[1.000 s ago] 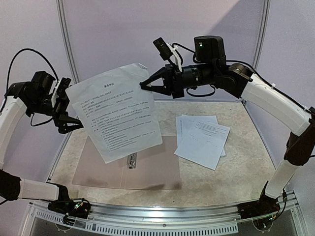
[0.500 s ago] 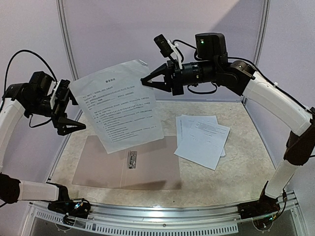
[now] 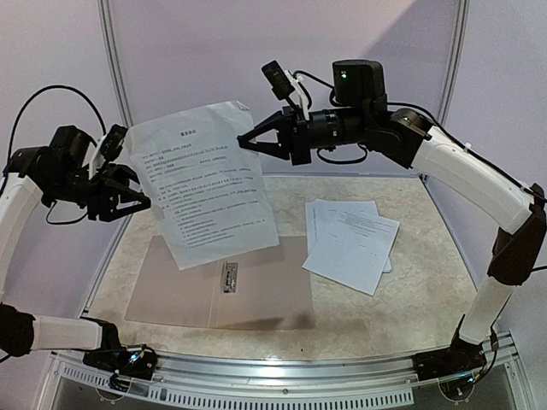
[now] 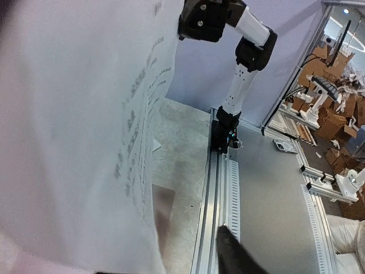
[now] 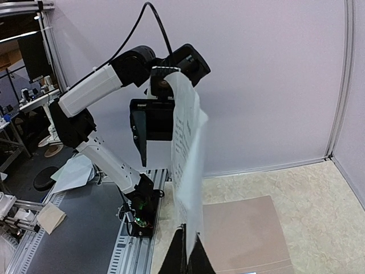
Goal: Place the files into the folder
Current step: Pass from the right arm to the left
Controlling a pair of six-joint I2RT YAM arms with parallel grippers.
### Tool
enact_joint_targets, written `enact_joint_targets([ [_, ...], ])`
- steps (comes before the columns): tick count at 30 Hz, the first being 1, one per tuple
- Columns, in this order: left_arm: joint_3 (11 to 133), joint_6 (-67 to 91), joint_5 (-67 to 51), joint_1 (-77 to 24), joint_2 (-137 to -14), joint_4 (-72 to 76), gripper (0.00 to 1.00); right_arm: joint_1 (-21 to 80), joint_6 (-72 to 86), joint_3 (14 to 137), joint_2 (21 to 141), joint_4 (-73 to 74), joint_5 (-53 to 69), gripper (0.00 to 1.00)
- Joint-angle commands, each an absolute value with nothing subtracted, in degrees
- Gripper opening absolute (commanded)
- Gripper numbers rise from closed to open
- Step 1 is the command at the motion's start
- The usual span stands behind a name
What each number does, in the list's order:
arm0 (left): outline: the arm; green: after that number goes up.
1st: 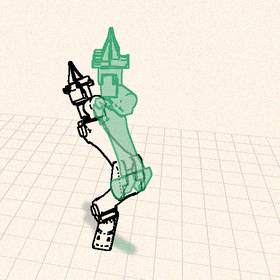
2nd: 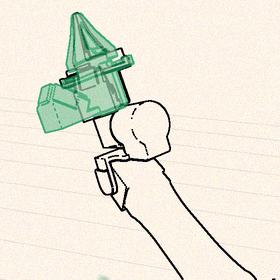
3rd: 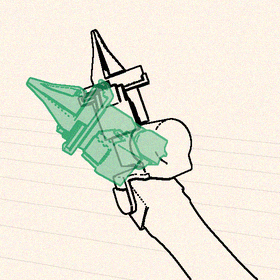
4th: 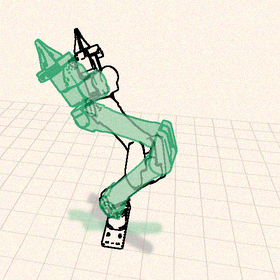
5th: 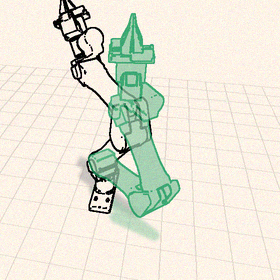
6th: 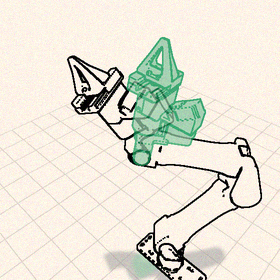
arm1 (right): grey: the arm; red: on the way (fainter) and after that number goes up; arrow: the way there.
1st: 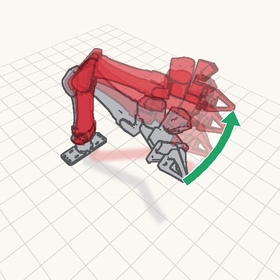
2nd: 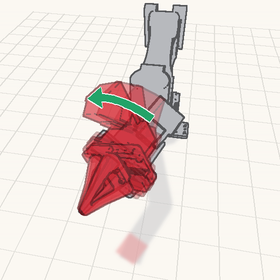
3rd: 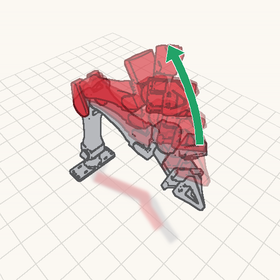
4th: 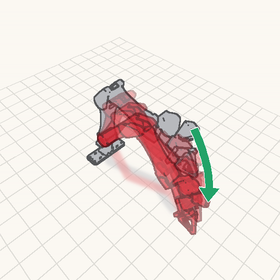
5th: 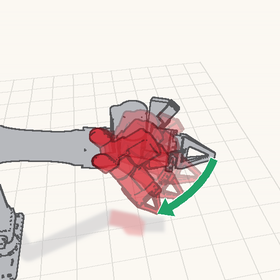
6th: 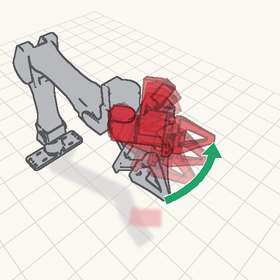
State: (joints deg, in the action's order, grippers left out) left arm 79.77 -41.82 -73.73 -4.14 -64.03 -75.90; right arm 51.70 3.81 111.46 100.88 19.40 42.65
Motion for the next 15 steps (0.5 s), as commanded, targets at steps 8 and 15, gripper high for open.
enact_joint_targets([
  [8,77.04,-20.44,-54.61,-4.39,-63.53,-66.31,0.0,52.0,12.62,109.08,106.31,7.99,43.07,0.27],
  [15,77.24,-26.0,-54.06,-4.14,-63.2,-69.5,0.0,51.96,22.14,103.32,112.0,-7.68,47.45,0.64],
])
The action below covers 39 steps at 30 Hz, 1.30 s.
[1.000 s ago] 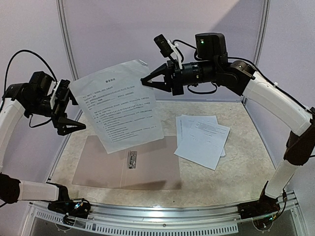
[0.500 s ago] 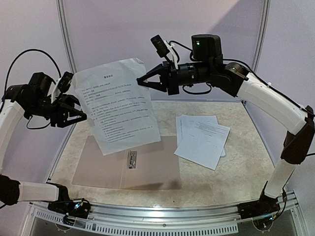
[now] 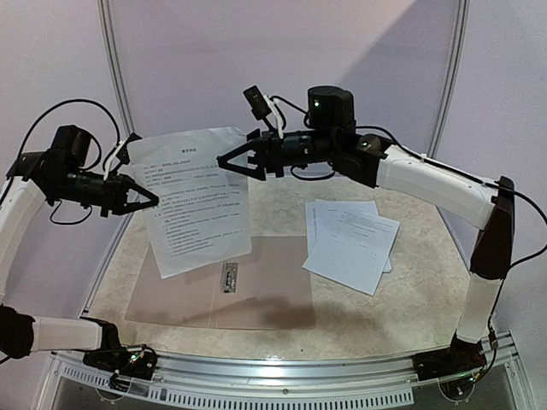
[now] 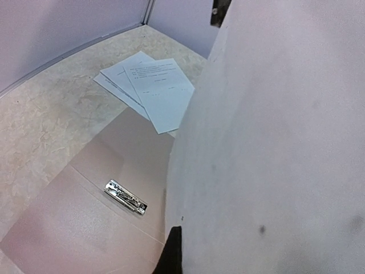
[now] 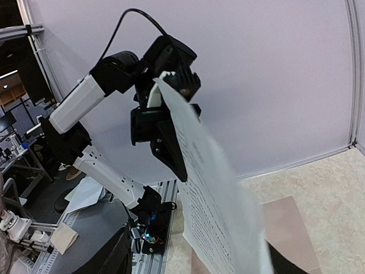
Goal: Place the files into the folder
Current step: Pass from the right arm to the left, then pass from the left arm to the right, then insert the folder to form pockets on the folder.
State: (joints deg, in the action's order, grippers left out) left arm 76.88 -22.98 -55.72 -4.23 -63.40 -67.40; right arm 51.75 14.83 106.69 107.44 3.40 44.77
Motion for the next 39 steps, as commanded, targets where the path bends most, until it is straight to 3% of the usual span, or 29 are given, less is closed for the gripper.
enact_joint_targets([
  [1,77.64,-26.2,-54.32,-4.06,-63.19,-69.6,0.0,51.98,24.05,102.4,113.03,-10.39,47.97,0.64],
  [10,80.48,-28.18,-55.5,-3.43,-64.31,-72.44,0.0,51.99,31.75,92.93,115.46,-26.42,46.98,0.62],
  [17,79.43,-28.35,-55.0,-3.3,-64.68,-72.63,0.0,51.99,37.93,90.43,116.83,-36.24,46.62,0.23],
  [22,79.19,-24.76,-52.67,-2.91,-65.4,-70.12,0.0,52.04,40.53,92.81,118.88,-33.94,46.76,0.0],
  [23,79.27,-23.9,-50.93,-2.9,-65.8,-69.61,0.16,51.99,40.67,93.36,119.24,-31.92,45.87,0.0],
  [25,79.28,-22.42,-46.39,-2.83,-66.67,-68.63,0.7,52.03,40.18,94.57,120.09,-26.92,42.87,0.0],
  [27,78.92,-22.09,-40.17,-2.68,-67.7,-67.86,0.95,51.97,39.89,95.27,121.19,-22.87,37.56,0.0],
  [32,74.77,-24.05,-22.85,-0.46,-69.07,-66.38,1.0,52.03,41.31,97.23,124.2,-14.62,26.24,0.0],
  [39,65.86,-30.85,-11.08,7.02,-69.5,-67.27,1.0,52.01,40.34,104.34,130.85,-2.45,20.0,0.0],
])
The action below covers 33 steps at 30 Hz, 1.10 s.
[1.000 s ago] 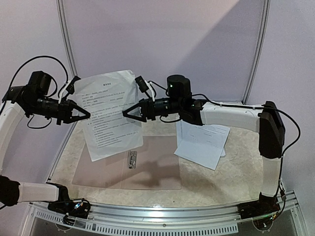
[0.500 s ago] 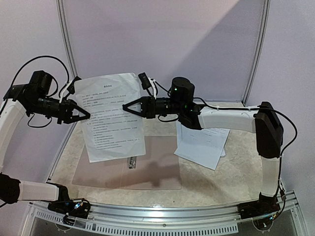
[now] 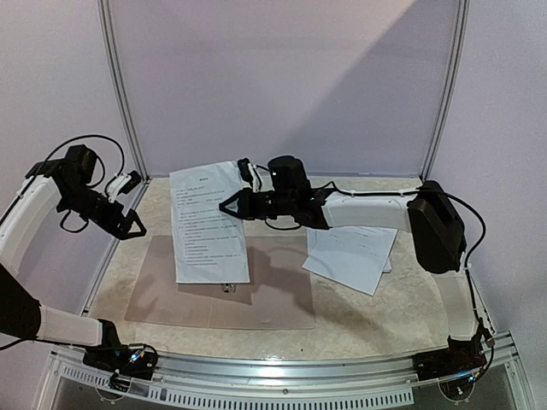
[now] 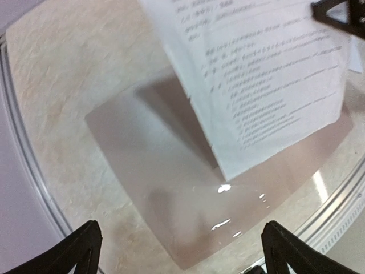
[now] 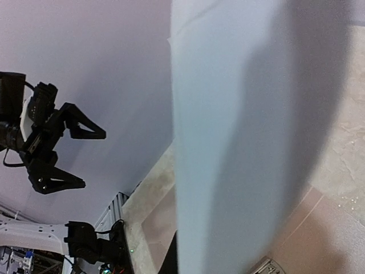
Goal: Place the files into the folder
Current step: Insert the folder to form pockets on the folder.
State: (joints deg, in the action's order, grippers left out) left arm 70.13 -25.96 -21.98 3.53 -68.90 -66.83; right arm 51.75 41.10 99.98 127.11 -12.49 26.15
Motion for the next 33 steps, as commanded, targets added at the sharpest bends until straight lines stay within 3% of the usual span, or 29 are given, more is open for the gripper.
enact_joint_targets([
  [1,64.36,-32.1,-9.81,8.16,-69.56,-67.44,1.0,52.03,39.37,104.97,131.26,-0.81,19.55,0.0],
  [7,53.18,-38.94,-0.82,11.42,-69.59,-66.17,0.95,52.09,35.93,104.04,130.55,3.33,19.29,0.0],
  [16,40.24,-41.76,7.12,11.6,-70.89,-57.83,0.91,54.01,39.18,101.47,131.7,-2.26,20.39,0.0],
  [25,37.34,-42.68,11.1,12.1,-76.55,-53.27,0.75,54.56,41.81,101.07,132.88,-4.72,19.6,0.0],
  [33,38.13,-43.76,12.62,12.01,-79.75,-52.04,0.71,55.08,43.59,101.37,133.91,-5.98,17.81,0.0],
])
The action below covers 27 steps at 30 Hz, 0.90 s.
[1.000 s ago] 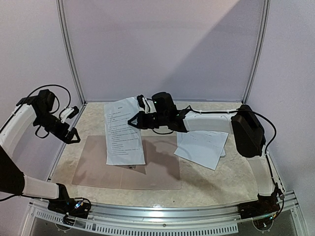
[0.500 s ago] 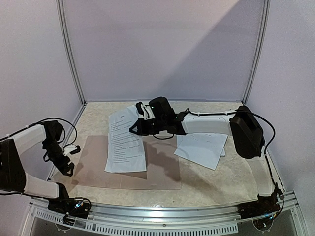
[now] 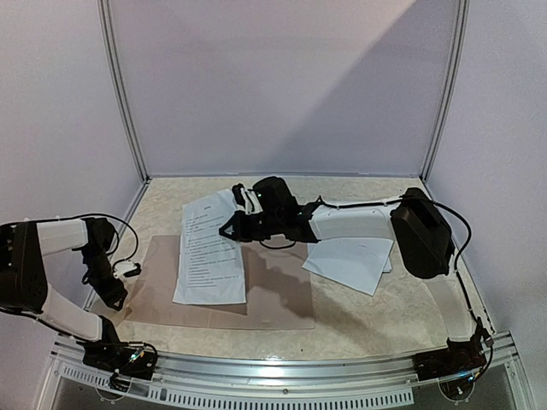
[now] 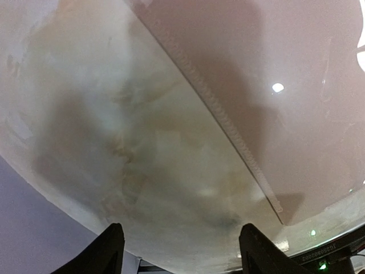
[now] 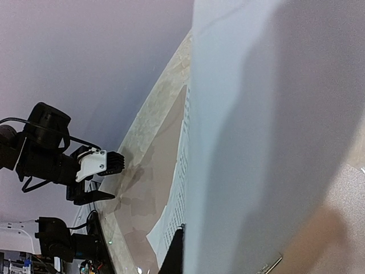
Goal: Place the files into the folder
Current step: Insert the folder to form pockets on the folder.
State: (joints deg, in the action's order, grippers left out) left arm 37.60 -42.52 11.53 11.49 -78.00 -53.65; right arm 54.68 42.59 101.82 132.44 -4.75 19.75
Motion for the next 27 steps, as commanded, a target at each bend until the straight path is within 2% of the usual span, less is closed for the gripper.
enact_joint_targets([
  [1,38.25,-43.89,12.48,11.98,-80.25,-51.95,0.71,55.08,43.53,101.65,133.94,-5.82,17.65,0.0],
  [8,39.64,-44.43,9.91,11.95,-83.62,-52.6,0.68,55.15,43.03,103.32,134.45,-3.76,16.32,0.0],
  [13,41.84,-46.75,2.09,11.79,-81.27,-58.0,0.68,55.2,39.61,104.27,132.02,6.48,13.36,0.0],
  [19,44.04,-46.58,2.04,11.29,-82.66,-58.58,0.7,55.19,35.38,98.51,124.41,7.47,13.79,0.0],
  [27,43.74,-45.61,1.02,10.9,-83.33,-58.07,0.69,55.36,33.93,95.36,121.08,9.71,10.7,0.0],
])
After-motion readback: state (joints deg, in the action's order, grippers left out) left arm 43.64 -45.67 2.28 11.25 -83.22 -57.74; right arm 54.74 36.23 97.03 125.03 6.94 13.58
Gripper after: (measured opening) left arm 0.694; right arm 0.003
